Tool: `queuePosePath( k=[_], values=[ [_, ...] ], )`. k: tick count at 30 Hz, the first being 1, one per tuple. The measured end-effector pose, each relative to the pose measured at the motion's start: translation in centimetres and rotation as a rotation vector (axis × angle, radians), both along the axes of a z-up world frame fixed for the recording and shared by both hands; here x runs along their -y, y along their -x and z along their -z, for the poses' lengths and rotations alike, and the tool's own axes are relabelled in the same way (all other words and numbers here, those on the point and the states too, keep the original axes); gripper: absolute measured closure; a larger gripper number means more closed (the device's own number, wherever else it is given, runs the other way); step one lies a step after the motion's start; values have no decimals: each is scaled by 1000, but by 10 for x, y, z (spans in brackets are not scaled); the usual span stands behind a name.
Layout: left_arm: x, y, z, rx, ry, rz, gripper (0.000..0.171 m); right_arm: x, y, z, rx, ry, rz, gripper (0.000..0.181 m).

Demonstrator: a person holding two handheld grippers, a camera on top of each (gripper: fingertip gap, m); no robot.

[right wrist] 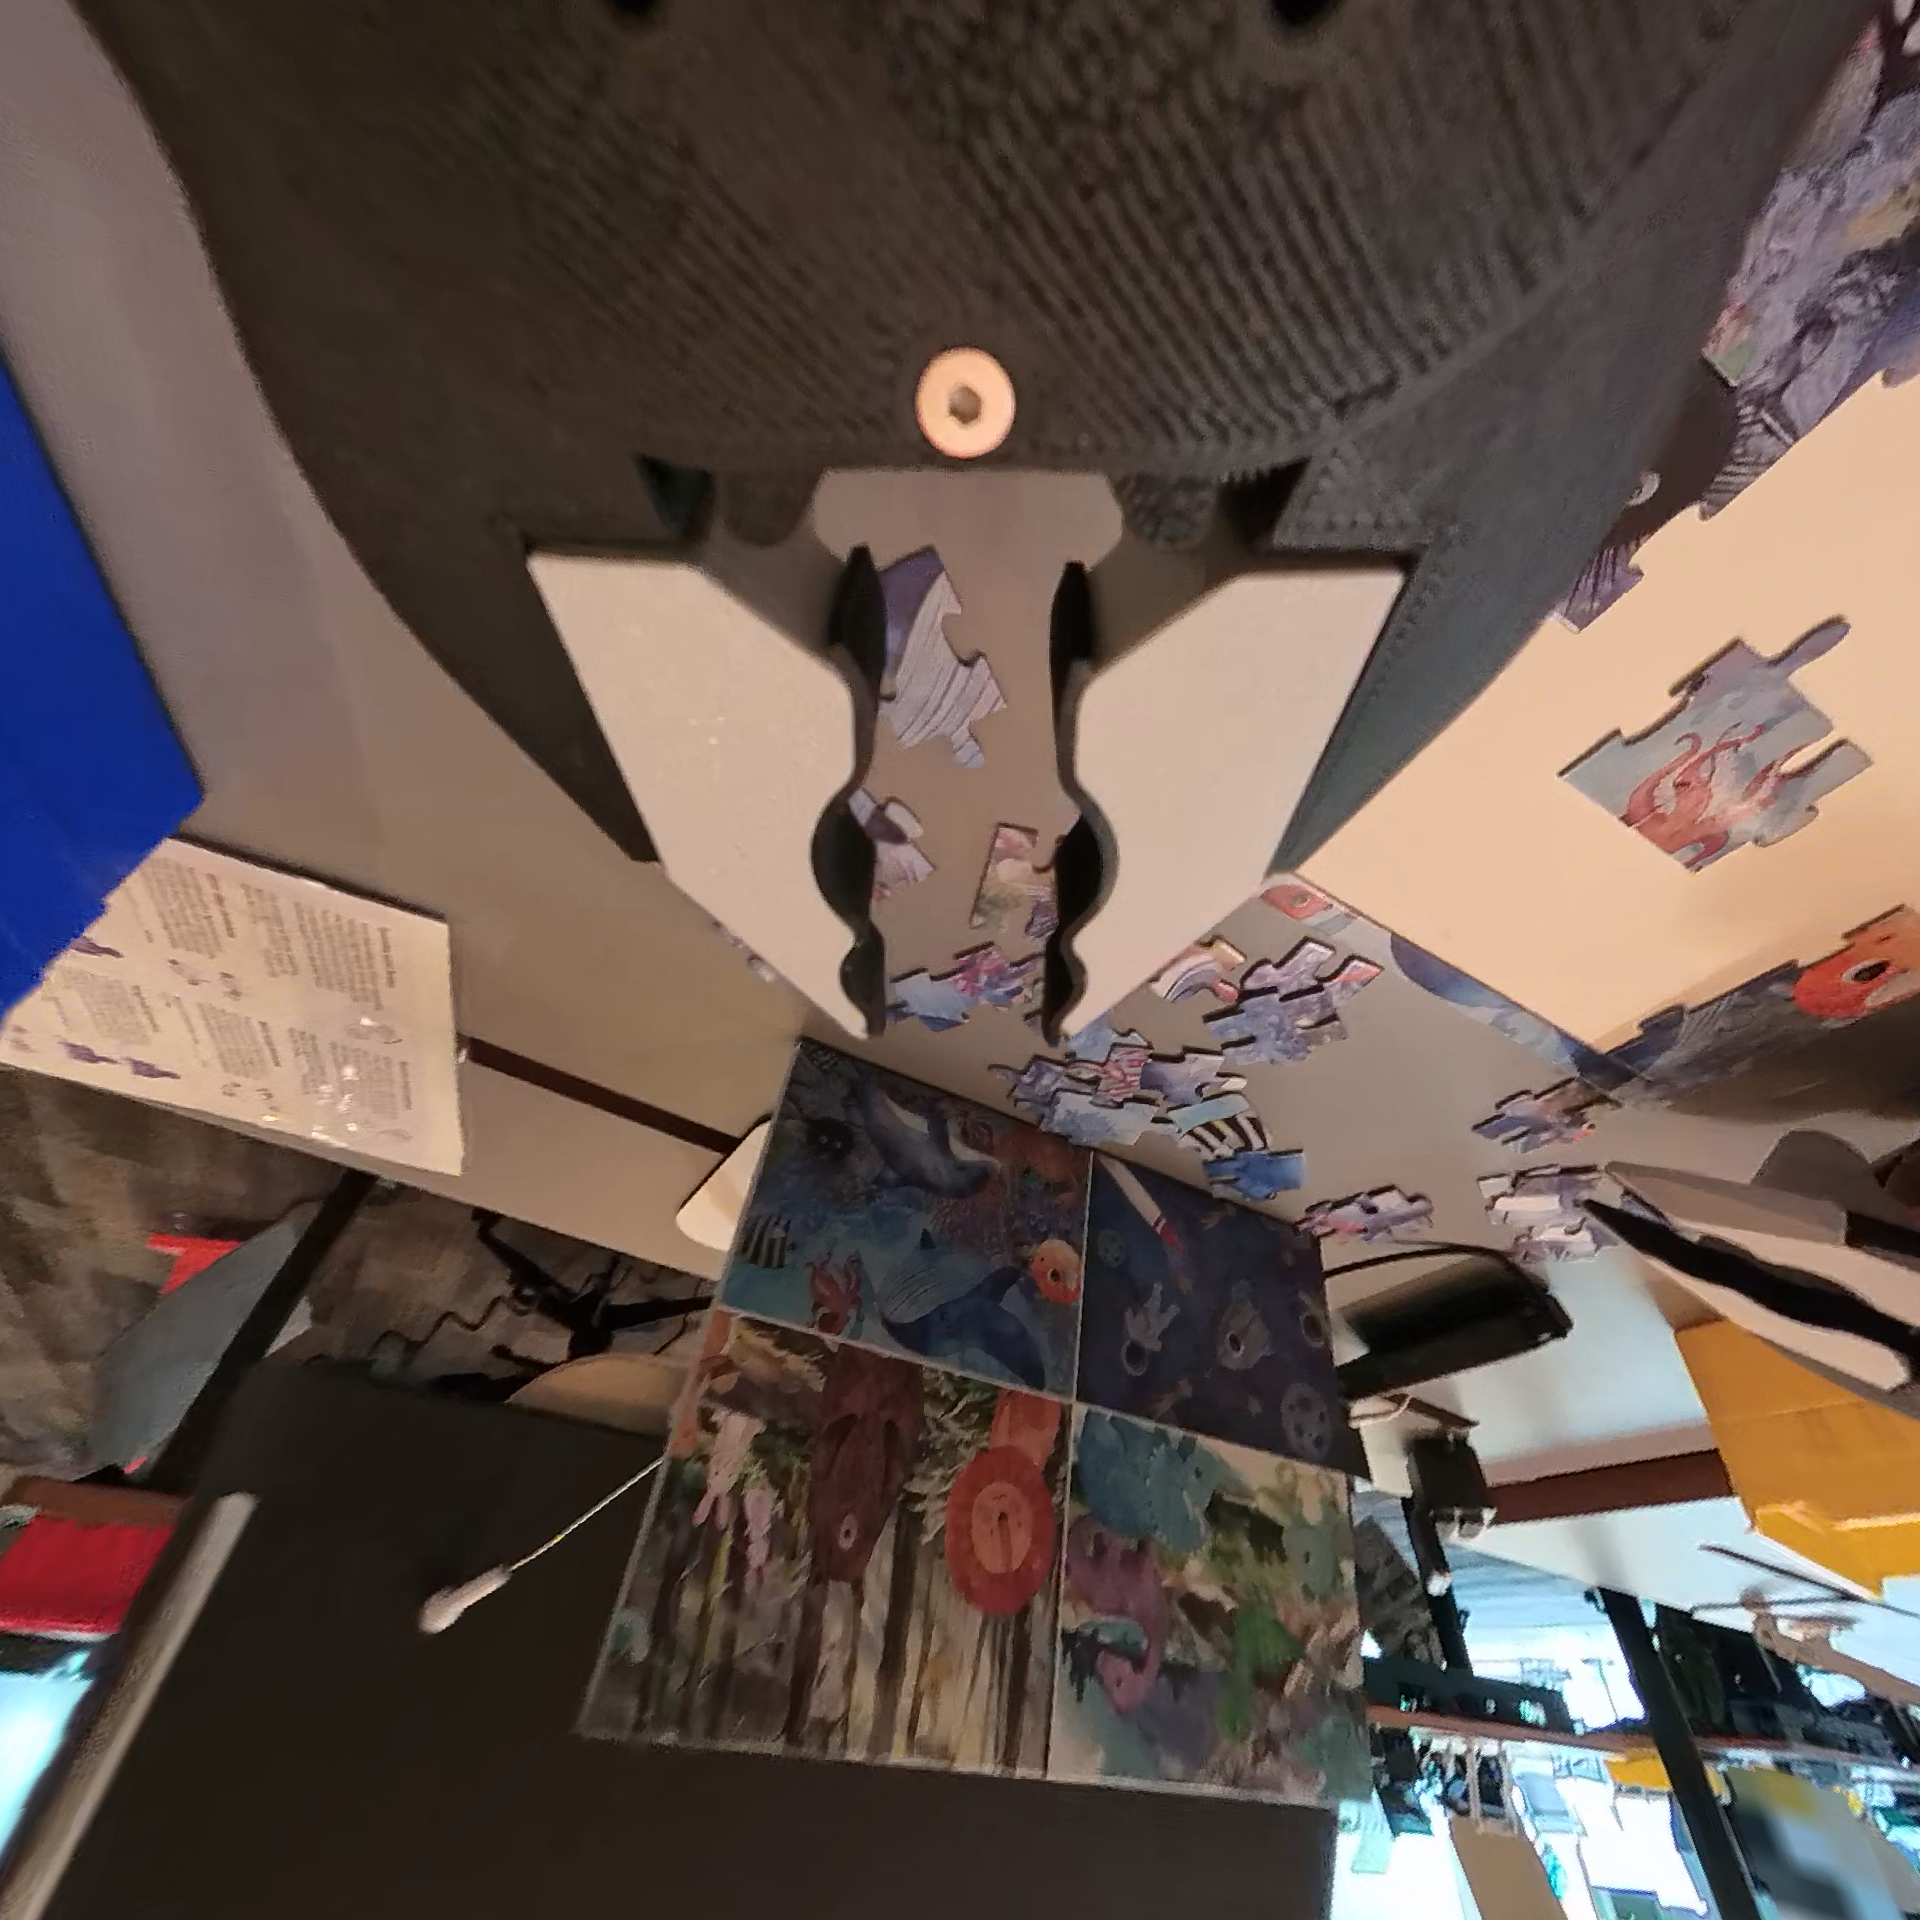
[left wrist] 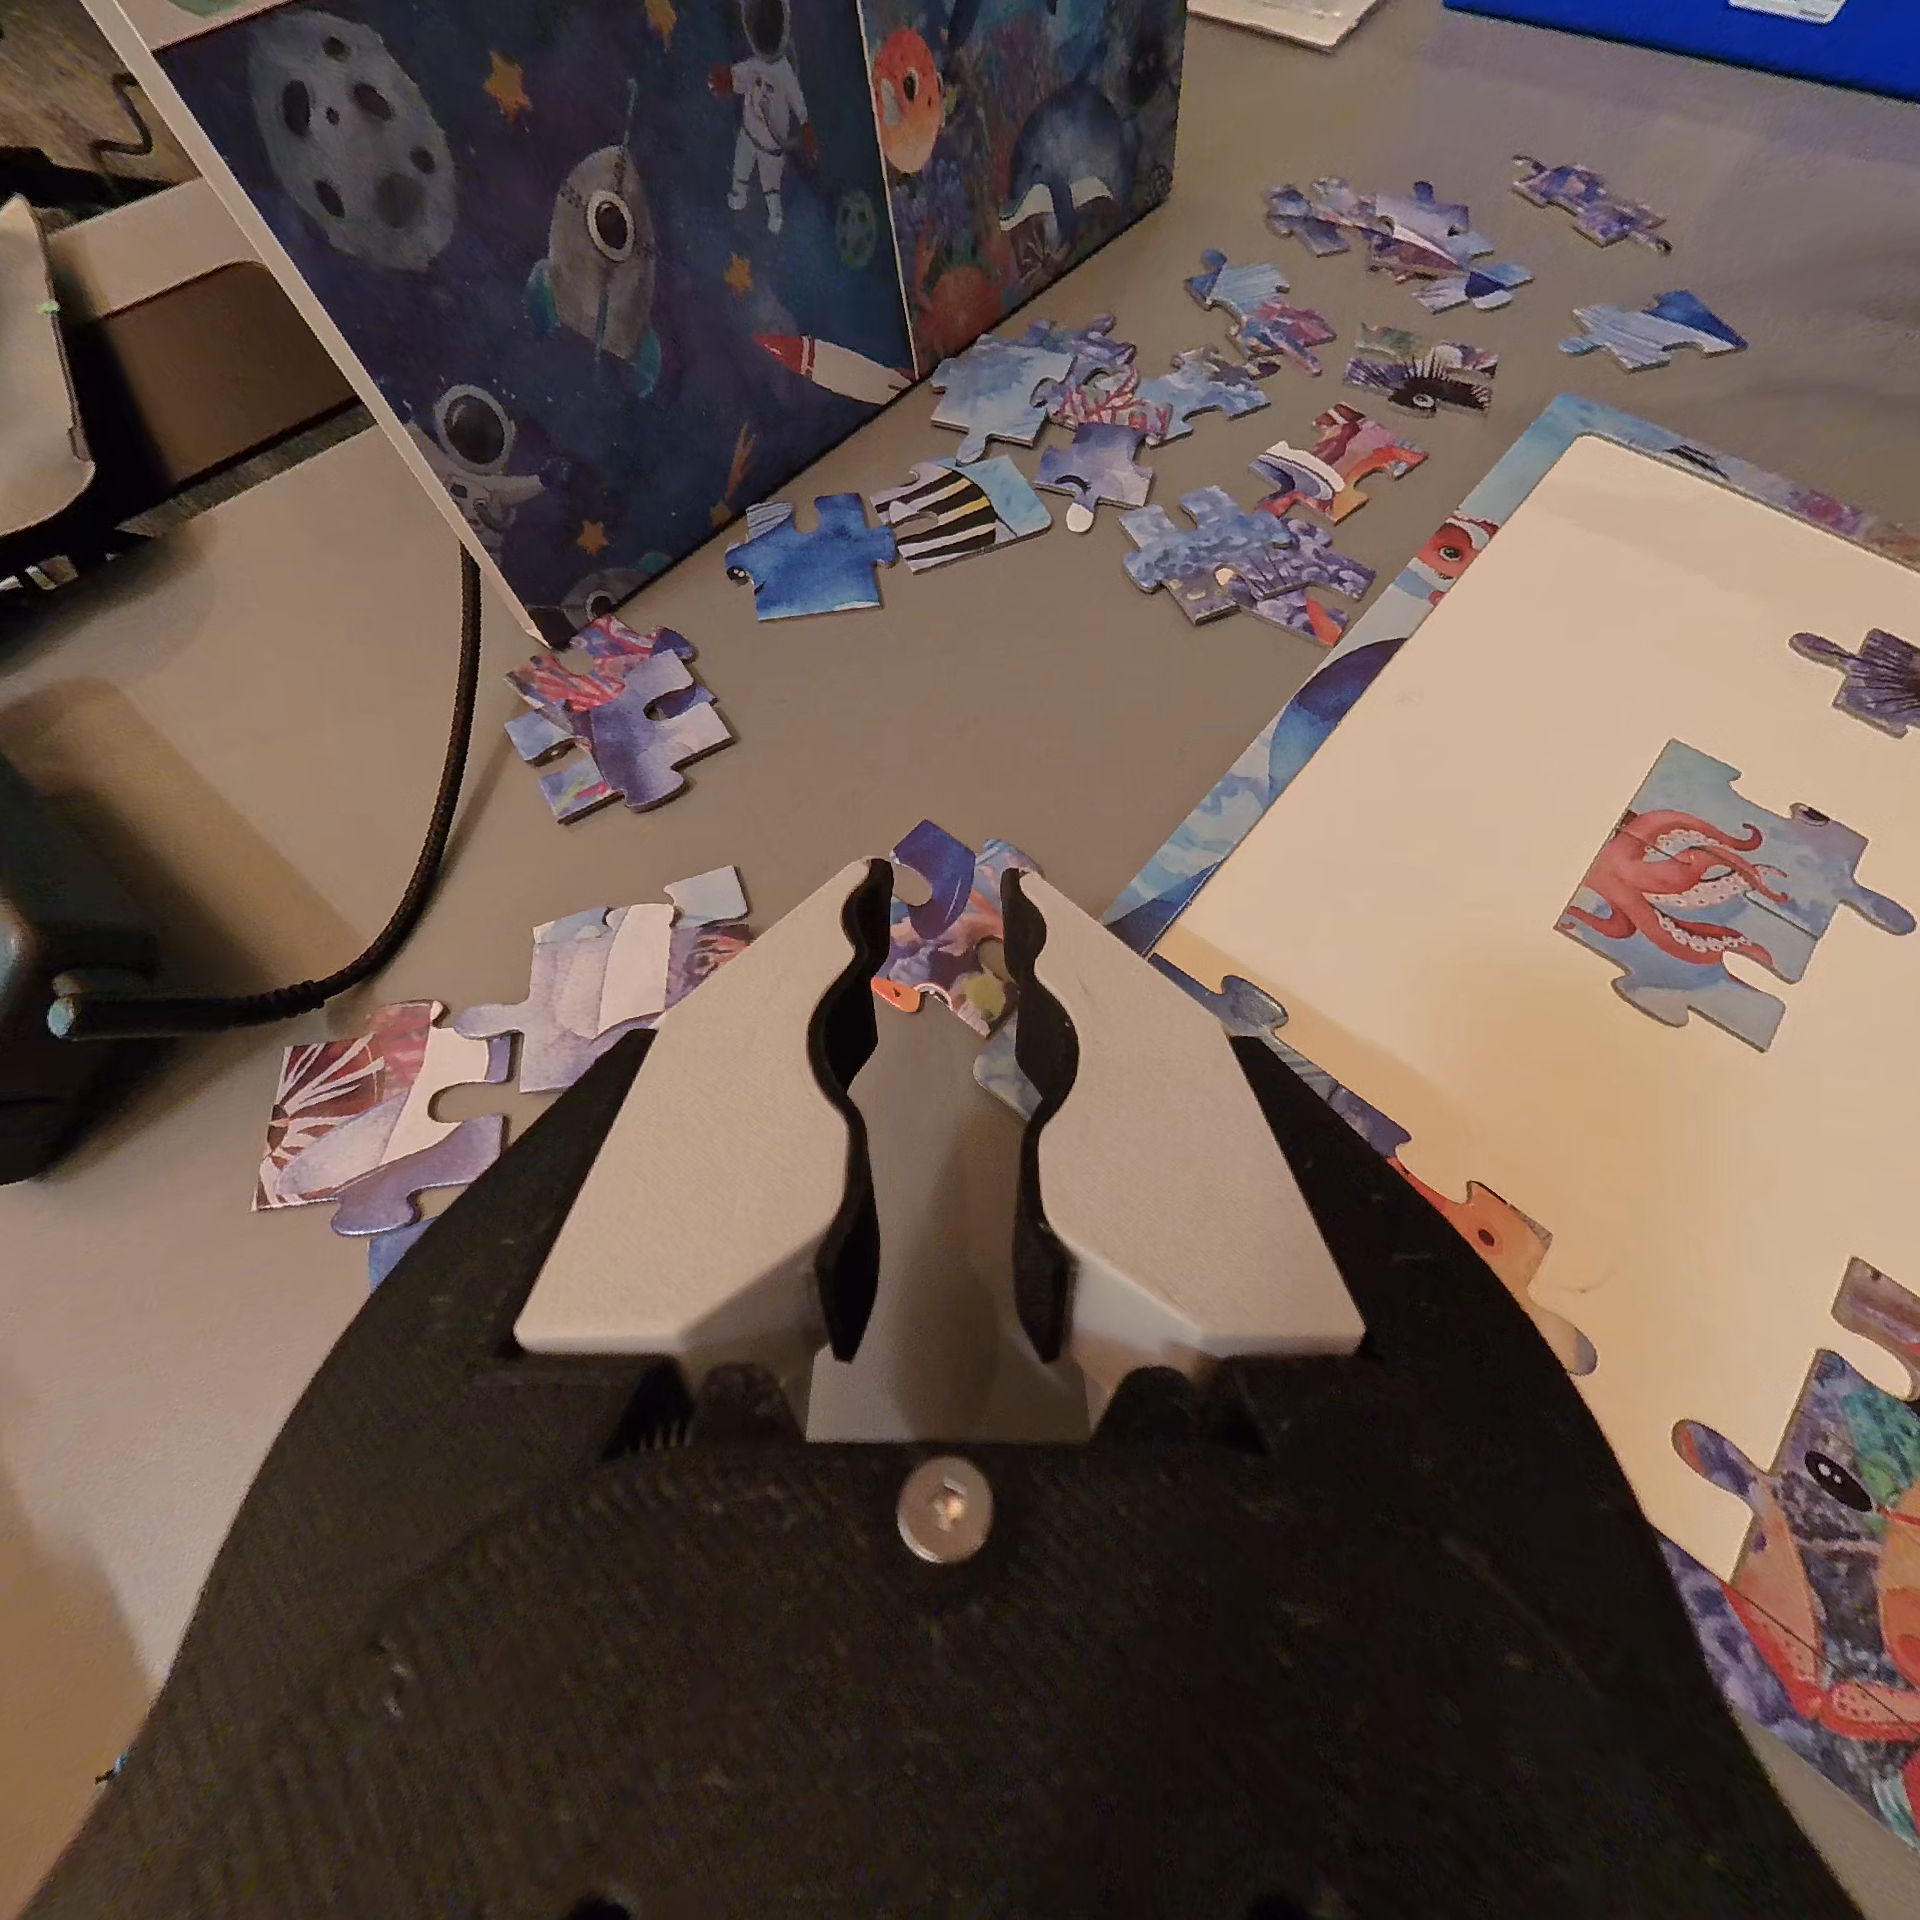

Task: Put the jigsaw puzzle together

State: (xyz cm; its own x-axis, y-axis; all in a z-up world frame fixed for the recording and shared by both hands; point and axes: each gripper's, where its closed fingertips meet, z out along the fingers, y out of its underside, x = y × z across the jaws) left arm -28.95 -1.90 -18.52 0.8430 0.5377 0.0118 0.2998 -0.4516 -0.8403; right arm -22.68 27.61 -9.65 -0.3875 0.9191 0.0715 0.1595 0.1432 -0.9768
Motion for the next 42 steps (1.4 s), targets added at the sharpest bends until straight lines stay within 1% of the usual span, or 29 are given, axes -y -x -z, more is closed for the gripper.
queuePosePath(
  k=[4, 8, 42],
  values=[
    [0, 0, 0, -5, 5, 0, 153, -10, -3, -14, -62, 37, 32, 153],
    [0, 0, 0, -7, 6, -1, 153, -16, -4, -20, -93, 35, 51, 153],
    [0, 0, 4, -5, 32, 3, 152, -10, -6, -22, -107, 47, 32, 152]
  ],
)
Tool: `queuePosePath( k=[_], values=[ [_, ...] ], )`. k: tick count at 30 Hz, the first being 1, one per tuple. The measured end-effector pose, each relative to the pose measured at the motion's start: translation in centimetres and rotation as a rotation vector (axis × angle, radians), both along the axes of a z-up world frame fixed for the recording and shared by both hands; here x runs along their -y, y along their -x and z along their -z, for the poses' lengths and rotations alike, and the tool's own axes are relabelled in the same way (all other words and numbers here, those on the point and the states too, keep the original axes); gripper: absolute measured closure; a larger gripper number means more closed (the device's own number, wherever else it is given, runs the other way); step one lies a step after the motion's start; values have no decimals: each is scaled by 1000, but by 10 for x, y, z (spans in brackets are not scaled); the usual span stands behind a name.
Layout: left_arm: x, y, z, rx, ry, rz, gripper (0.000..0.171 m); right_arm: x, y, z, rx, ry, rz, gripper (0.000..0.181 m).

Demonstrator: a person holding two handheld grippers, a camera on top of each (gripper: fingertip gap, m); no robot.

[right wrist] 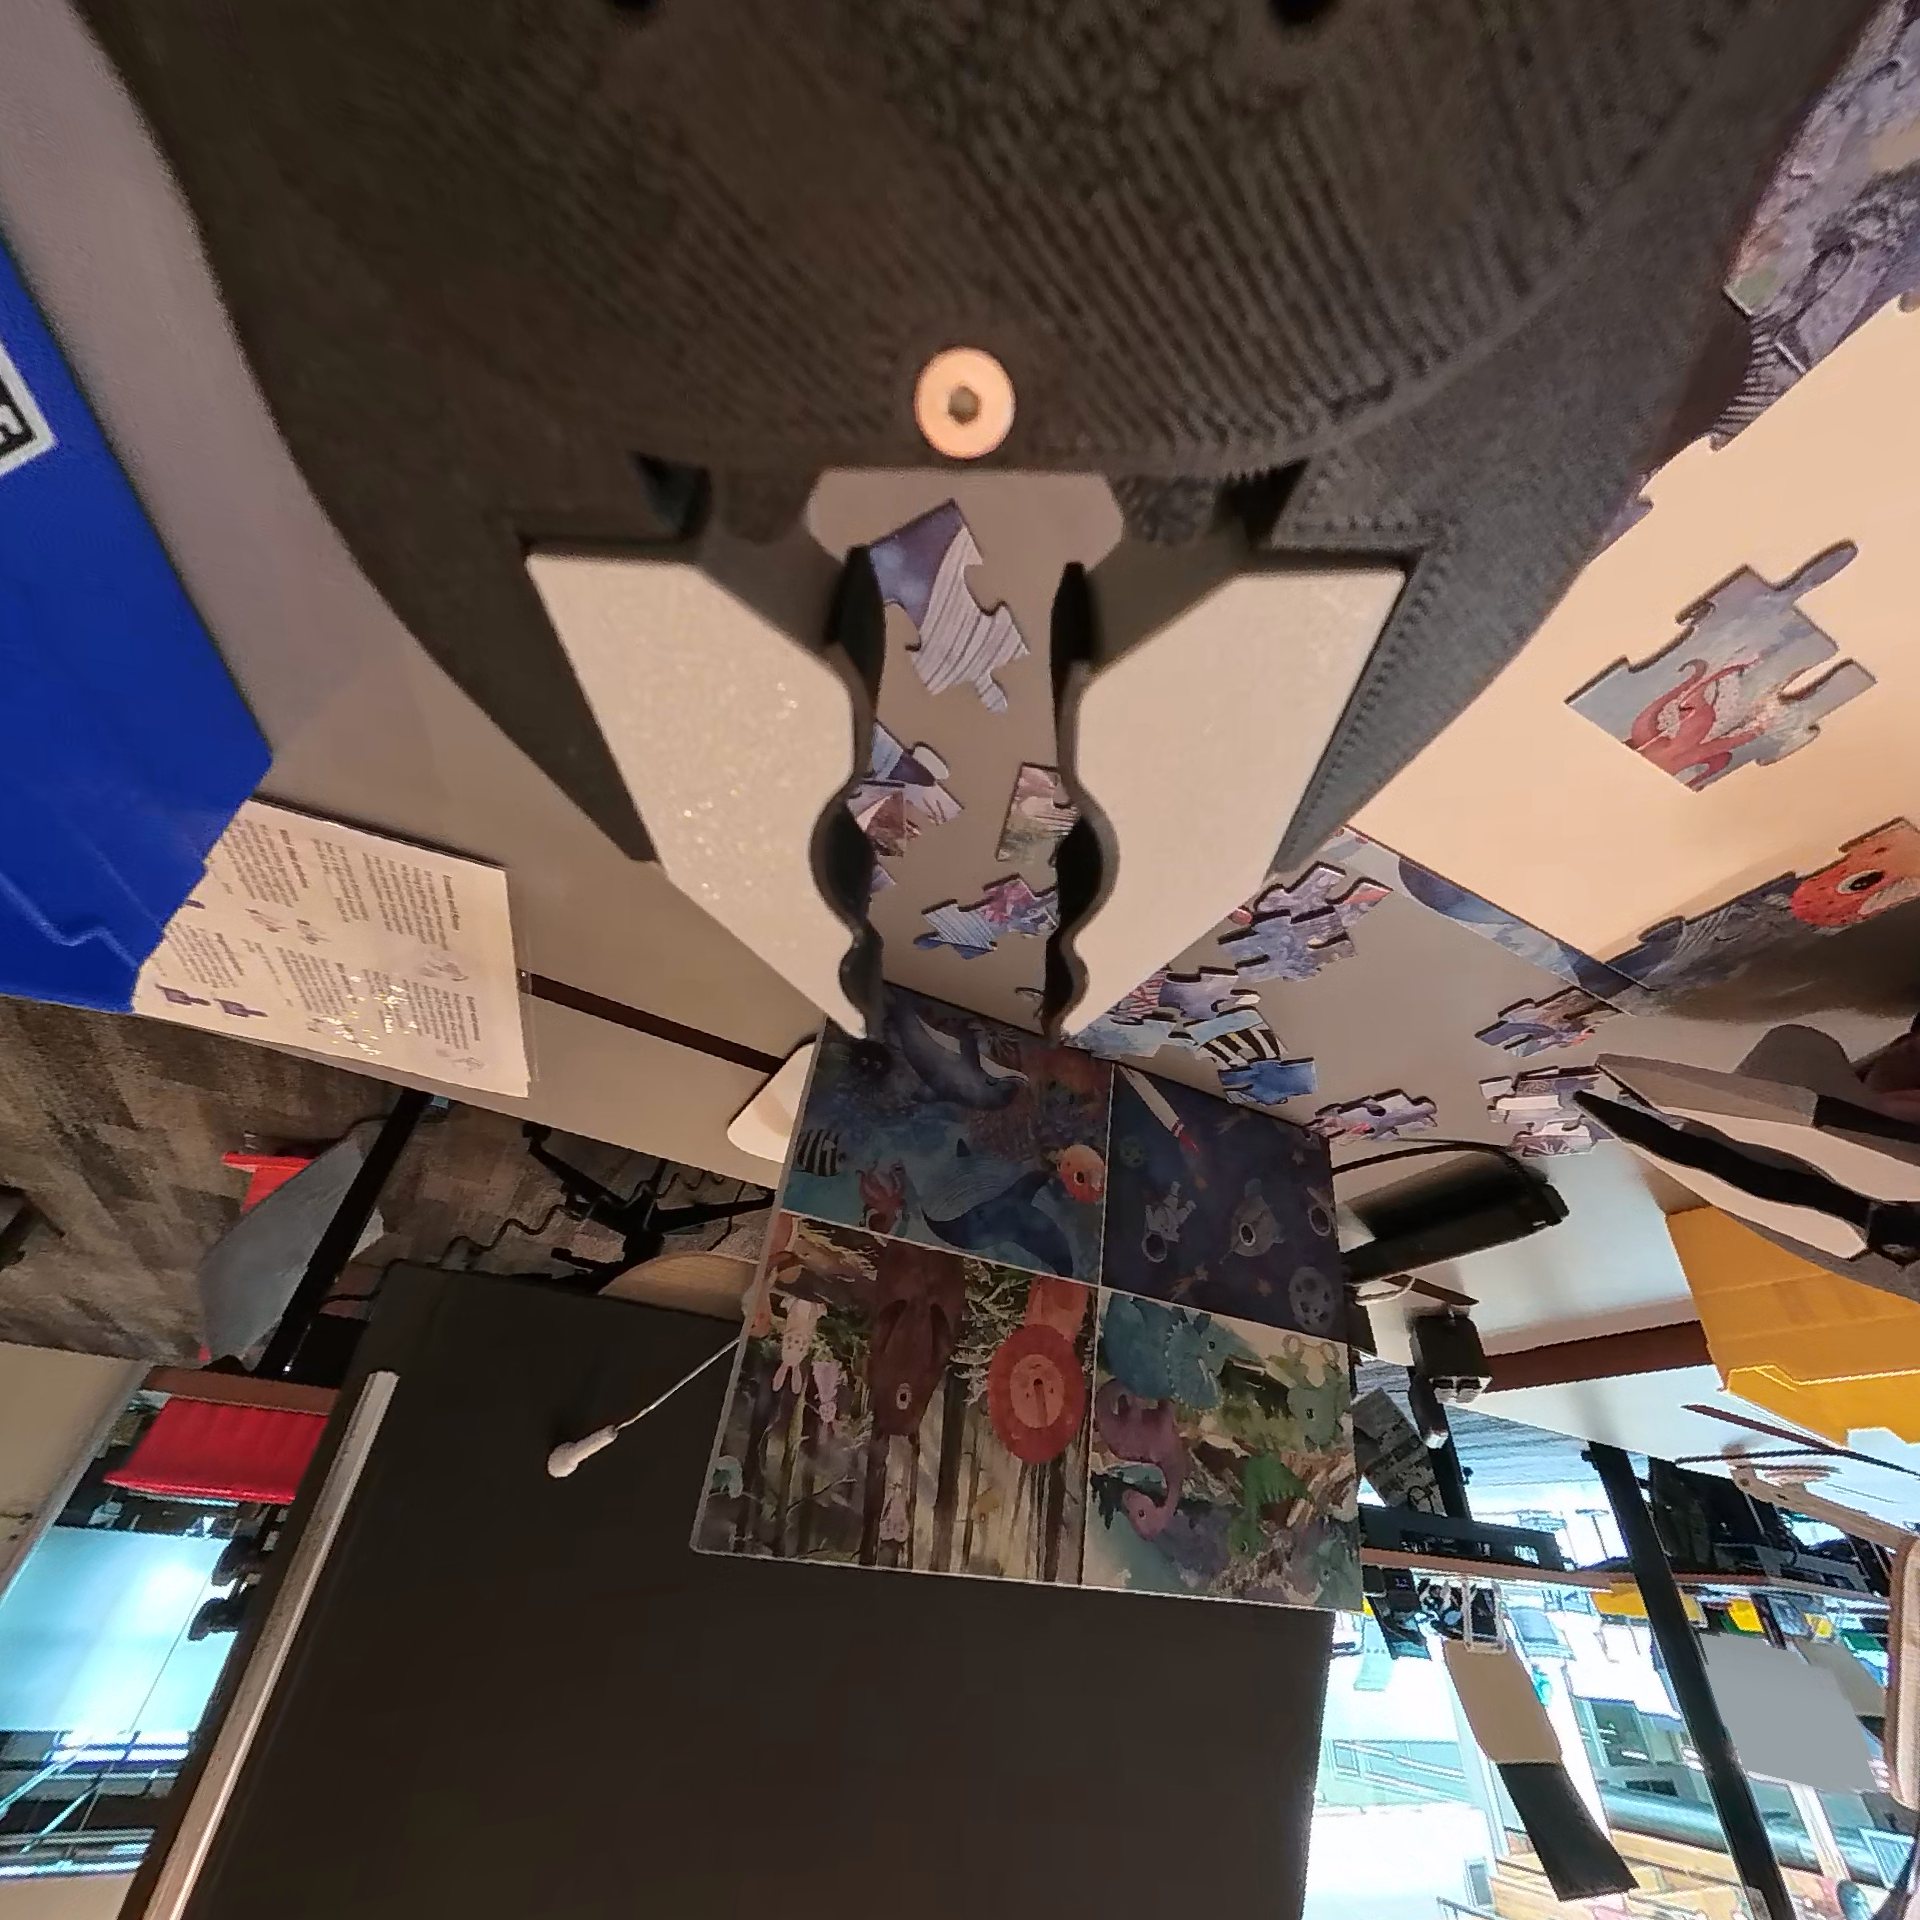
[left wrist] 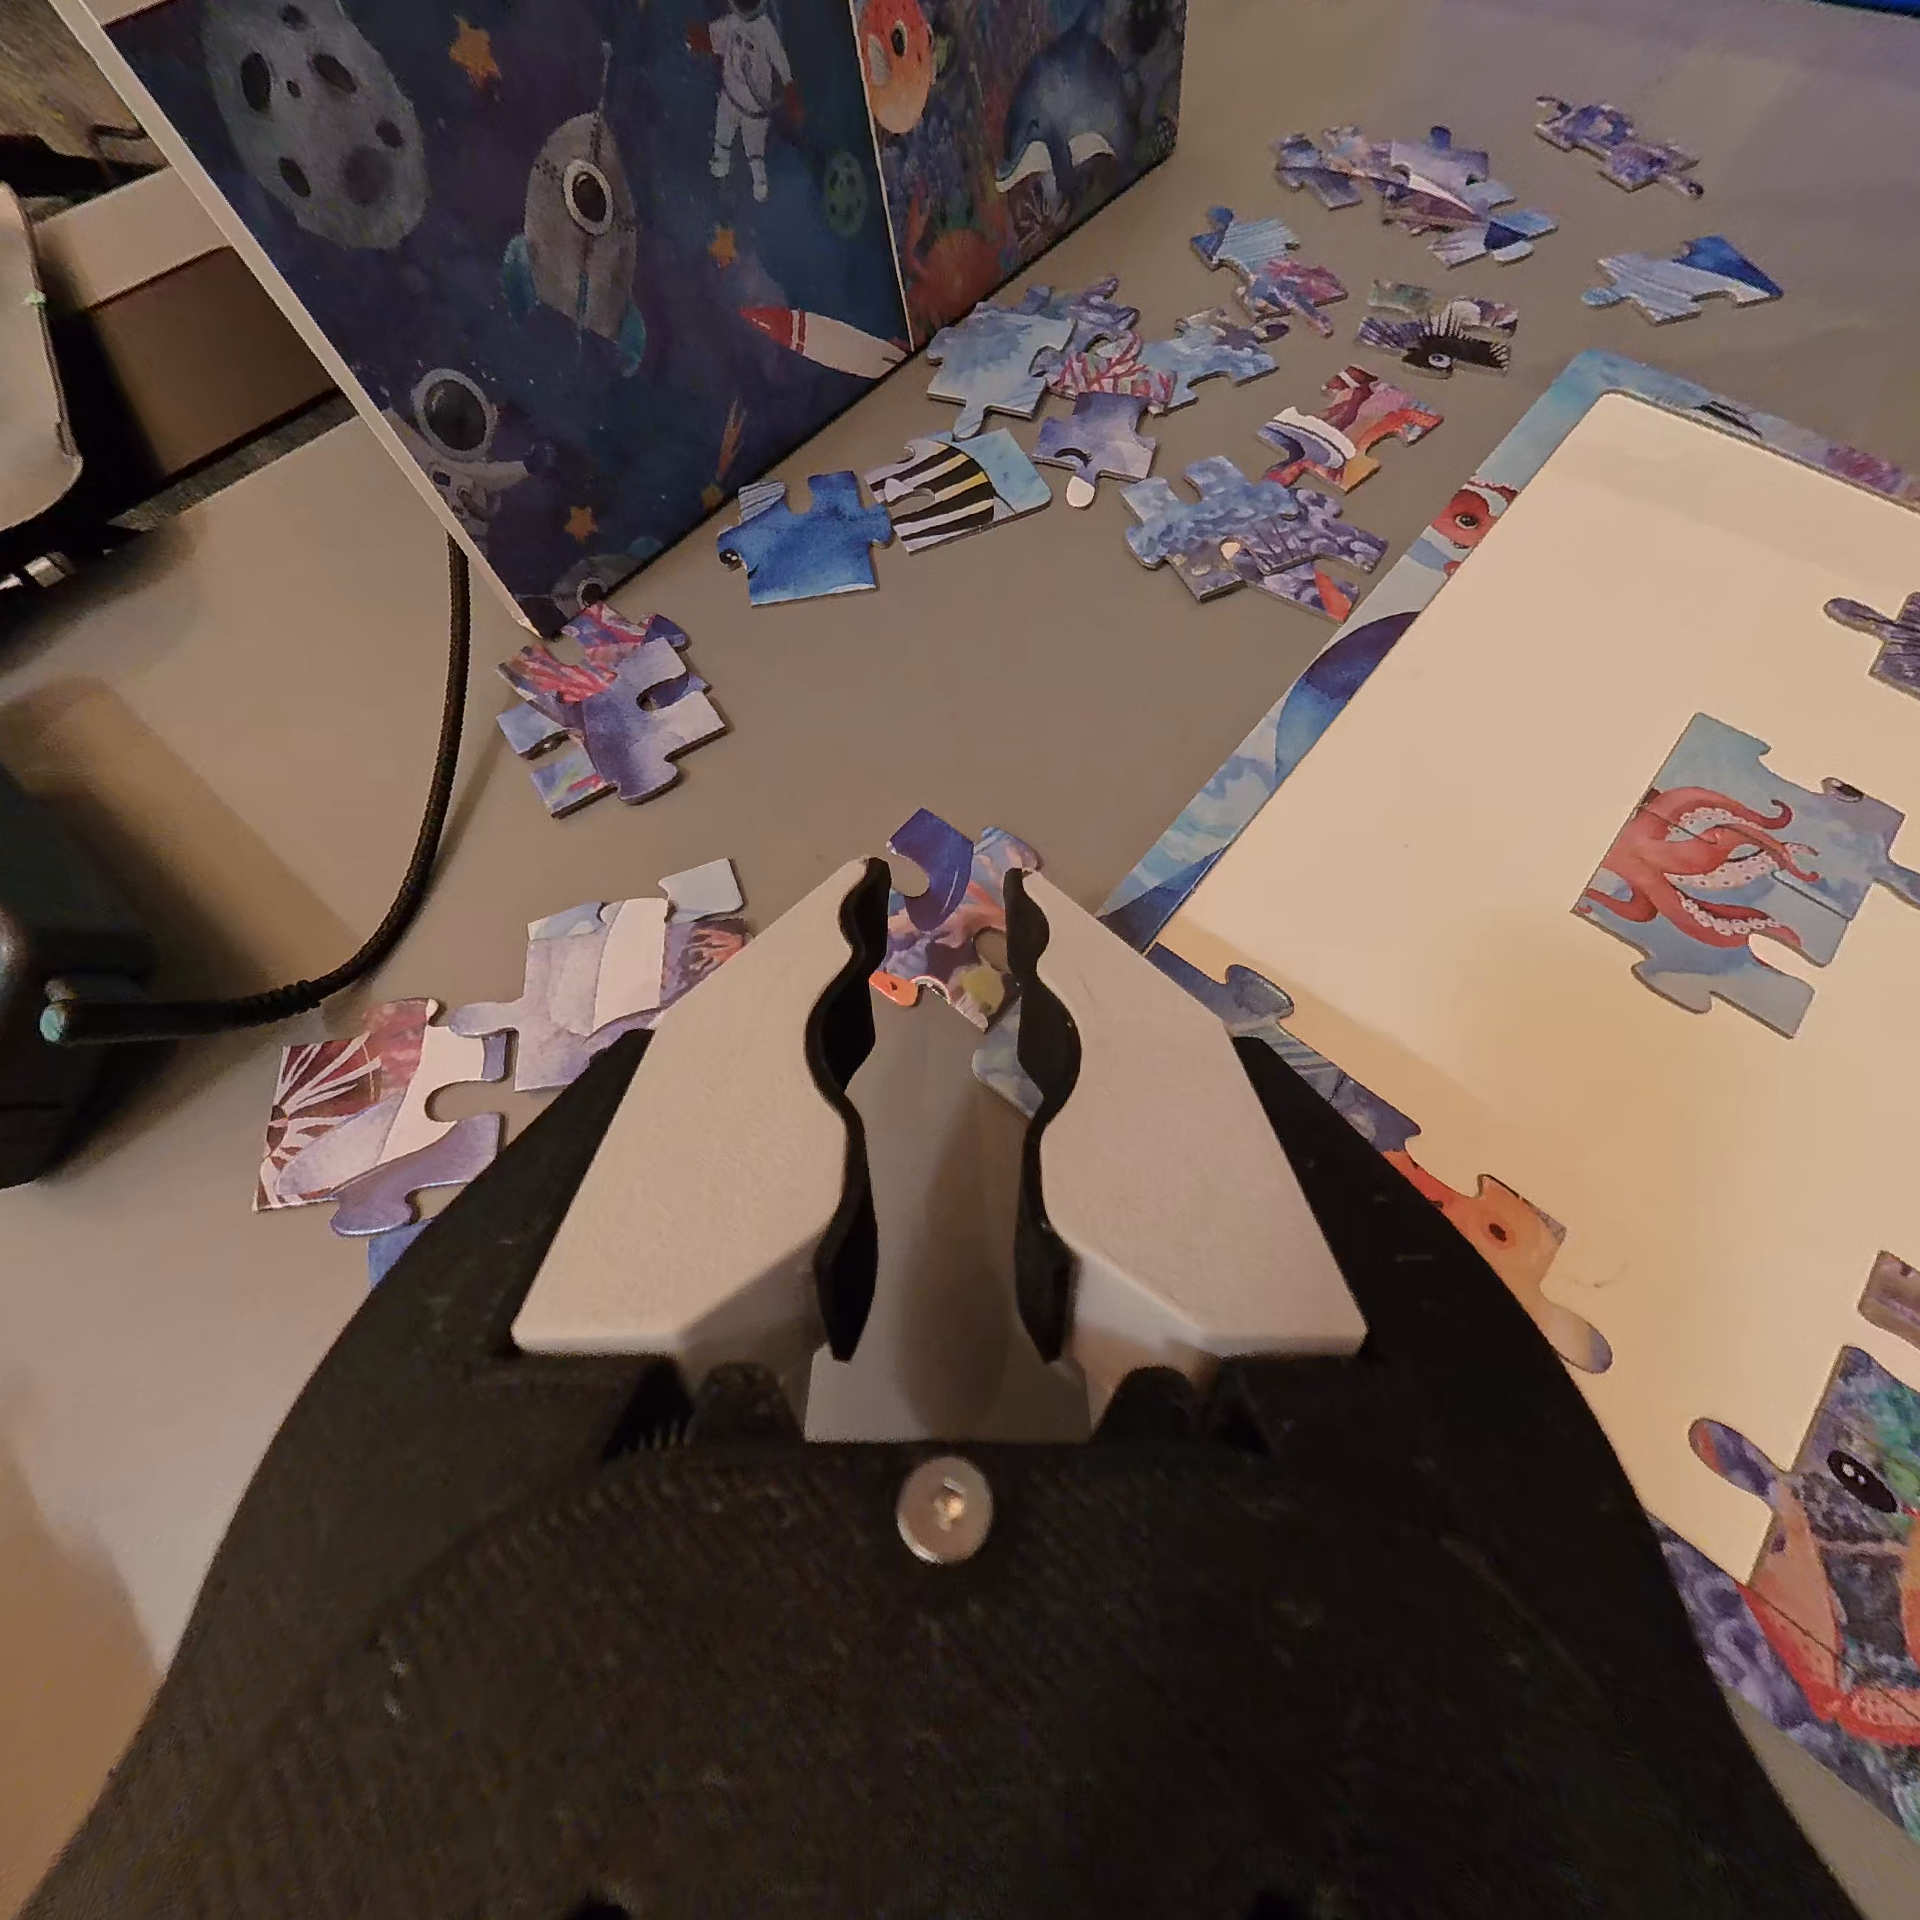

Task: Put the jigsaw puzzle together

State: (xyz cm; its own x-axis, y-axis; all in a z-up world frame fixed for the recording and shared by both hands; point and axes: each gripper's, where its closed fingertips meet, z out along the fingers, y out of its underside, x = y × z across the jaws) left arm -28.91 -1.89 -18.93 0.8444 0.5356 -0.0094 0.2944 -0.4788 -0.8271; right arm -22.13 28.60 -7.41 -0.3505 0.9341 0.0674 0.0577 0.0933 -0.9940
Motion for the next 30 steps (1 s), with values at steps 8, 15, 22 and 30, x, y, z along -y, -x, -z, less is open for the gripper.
queuePosePath(
  k=[8, 15, 22, 30],
  values=[
    [0, 1, 1, 7, -1, -3, 152, 8, 0, 4, 20, 0, -33, 154],
    [3, 3, -4, 22, -43, -17, 151, 13, -1, 7, 30, -20, -42, 157],
    [28, 27, -21, -33, -110, -175, 137, 14, 0, 9, 44, -9, -45, 153],
    [94, 57, -72, -105, -323, -409, 134, 15, 7, 27, 129, -15, -34, 137]
  ],
)
